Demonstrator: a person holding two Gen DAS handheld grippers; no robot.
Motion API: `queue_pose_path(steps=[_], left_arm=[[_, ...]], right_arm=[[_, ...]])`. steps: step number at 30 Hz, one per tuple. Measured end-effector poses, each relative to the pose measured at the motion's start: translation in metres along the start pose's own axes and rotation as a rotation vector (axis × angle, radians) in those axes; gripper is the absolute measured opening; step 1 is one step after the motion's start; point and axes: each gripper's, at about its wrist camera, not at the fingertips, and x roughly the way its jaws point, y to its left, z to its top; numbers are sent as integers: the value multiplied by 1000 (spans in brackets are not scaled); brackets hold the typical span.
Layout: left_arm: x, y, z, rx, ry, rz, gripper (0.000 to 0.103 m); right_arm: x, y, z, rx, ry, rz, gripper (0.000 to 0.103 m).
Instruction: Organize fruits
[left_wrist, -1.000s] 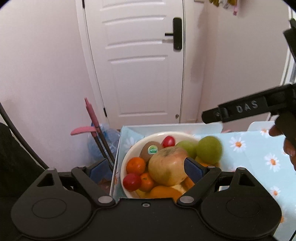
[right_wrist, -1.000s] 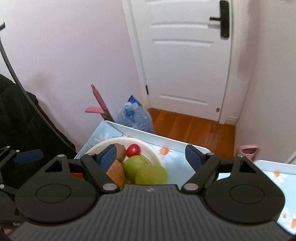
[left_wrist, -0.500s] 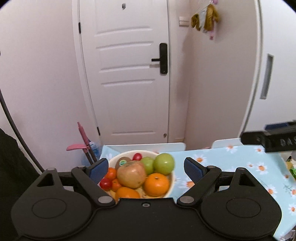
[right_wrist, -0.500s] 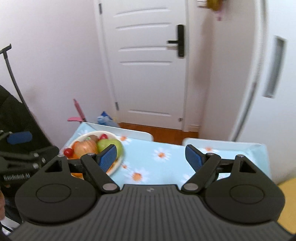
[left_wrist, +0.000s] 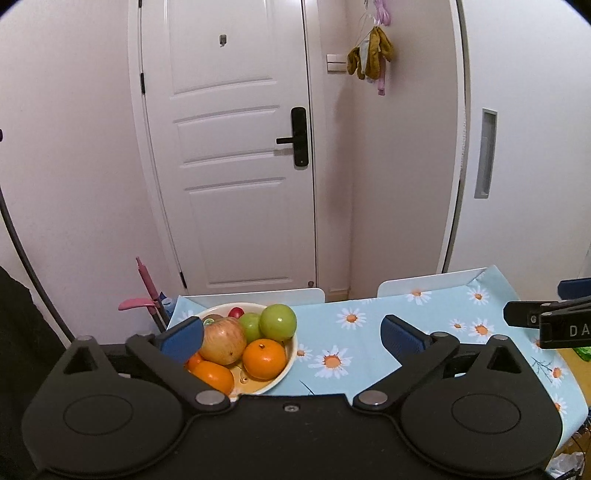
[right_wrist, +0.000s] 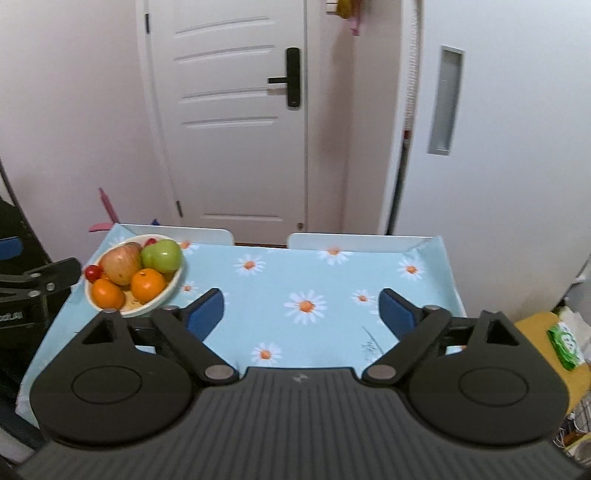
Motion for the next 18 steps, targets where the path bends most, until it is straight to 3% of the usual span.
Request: queue_pose_path(steps=[18], left_arm=[[-7,-4,-5,-9,-4,43,103]], right_arm=[[-3,-5,-3,17,-17,-12,103]])
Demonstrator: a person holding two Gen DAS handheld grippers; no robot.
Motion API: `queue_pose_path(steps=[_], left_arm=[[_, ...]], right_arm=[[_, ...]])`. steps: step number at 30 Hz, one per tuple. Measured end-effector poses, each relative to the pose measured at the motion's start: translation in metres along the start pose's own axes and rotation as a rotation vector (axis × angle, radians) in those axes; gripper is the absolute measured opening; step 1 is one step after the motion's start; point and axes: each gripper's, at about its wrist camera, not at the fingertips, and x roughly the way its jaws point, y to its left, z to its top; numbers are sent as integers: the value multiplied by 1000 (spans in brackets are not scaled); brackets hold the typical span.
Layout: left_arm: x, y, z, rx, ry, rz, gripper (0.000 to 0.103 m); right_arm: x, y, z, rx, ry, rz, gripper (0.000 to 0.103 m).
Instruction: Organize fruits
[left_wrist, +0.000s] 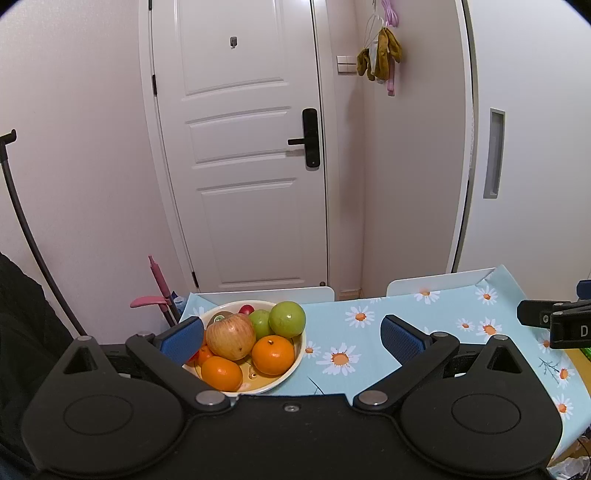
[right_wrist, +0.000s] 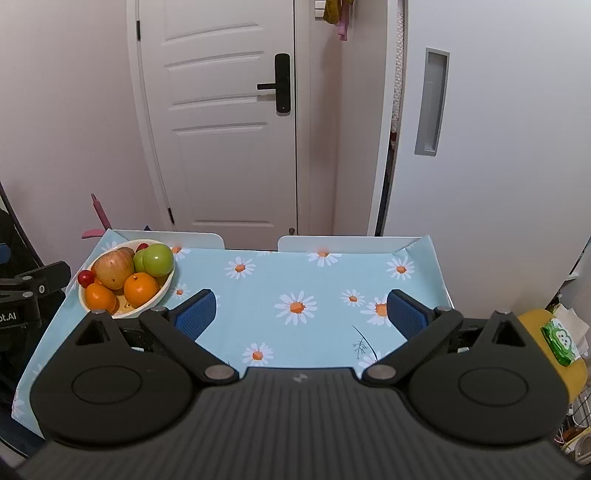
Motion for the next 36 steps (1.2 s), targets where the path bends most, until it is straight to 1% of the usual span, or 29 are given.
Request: queue_pose_path(steps=[16,36], left_arm=[[-2,-1,1,14,-15,16,103],[3,-2,0,9,8,15,103]], right_arm=[[2,-2,0,18,6,8,103],[7,-1,-2,30,22,12,103]])
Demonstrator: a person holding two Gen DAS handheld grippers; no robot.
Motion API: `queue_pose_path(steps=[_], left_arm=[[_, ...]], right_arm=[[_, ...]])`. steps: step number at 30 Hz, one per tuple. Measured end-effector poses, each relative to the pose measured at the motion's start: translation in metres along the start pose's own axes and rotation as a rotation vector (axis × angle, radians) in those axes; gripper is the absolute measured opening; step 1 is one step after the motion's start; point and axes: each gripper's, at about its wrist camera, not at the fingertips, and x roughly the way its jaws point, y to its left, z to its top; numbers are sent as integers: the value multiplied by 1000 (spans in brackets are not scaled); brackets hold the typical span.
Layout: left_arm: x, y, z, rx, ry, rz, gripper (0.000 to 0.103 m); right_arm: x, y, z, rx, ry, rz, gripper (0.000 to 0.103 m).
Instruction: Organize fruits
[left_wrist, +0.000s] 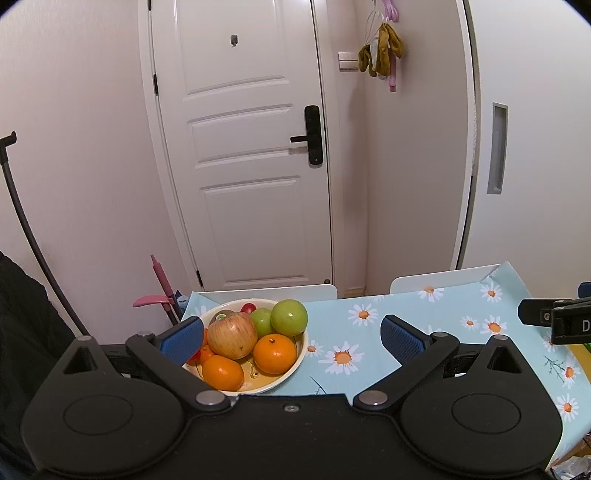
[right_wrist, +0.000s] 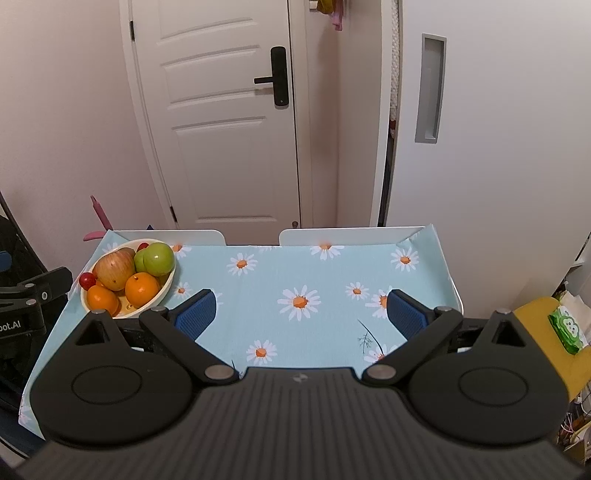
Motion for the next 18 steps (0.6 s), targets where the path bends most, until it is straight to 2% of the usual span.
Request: queue_pose_path(steps=[18], left_arm=[[7,-1,-8,4,54,1,103]], right_arm=[[7,0,-4,10,33,3,103]])
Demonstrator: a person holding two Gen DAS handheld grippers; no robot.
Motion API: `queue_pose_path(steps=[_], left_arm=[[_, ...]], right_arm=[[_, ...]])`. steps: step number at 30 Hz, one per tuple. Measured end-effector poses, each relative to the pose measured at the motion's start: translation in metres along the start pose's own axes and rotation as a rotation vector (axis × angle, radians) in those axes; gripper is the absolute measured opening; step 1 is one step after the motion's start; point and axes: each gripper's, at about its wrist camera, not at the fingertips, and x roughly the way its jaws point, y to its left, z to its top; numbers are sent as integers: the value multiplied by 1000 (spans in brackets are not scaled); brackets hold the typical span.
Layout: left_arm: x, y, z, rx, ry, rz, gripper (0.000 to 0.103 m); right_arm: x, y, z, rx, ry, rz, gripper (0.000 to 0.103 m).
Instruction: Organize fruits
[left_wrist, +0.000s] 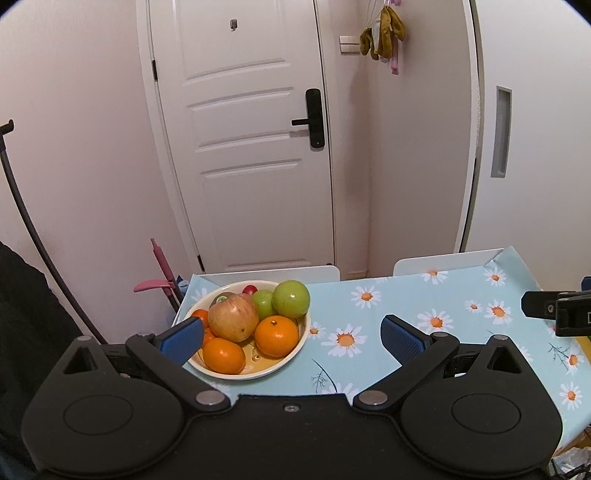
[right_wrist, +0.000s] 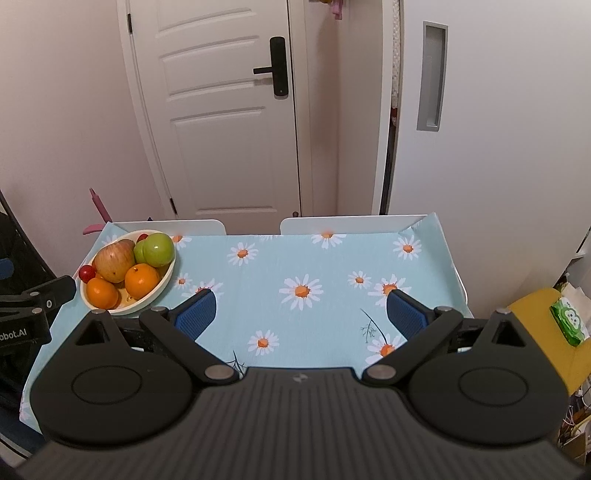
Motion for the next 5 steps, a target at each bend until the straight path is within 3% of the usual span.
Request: queue_pose_path(steps=[5], left_arm=[[1,3,-2,-11,-3,-6,103]], right_arm=[[0,0,0,0,1,0,103]])
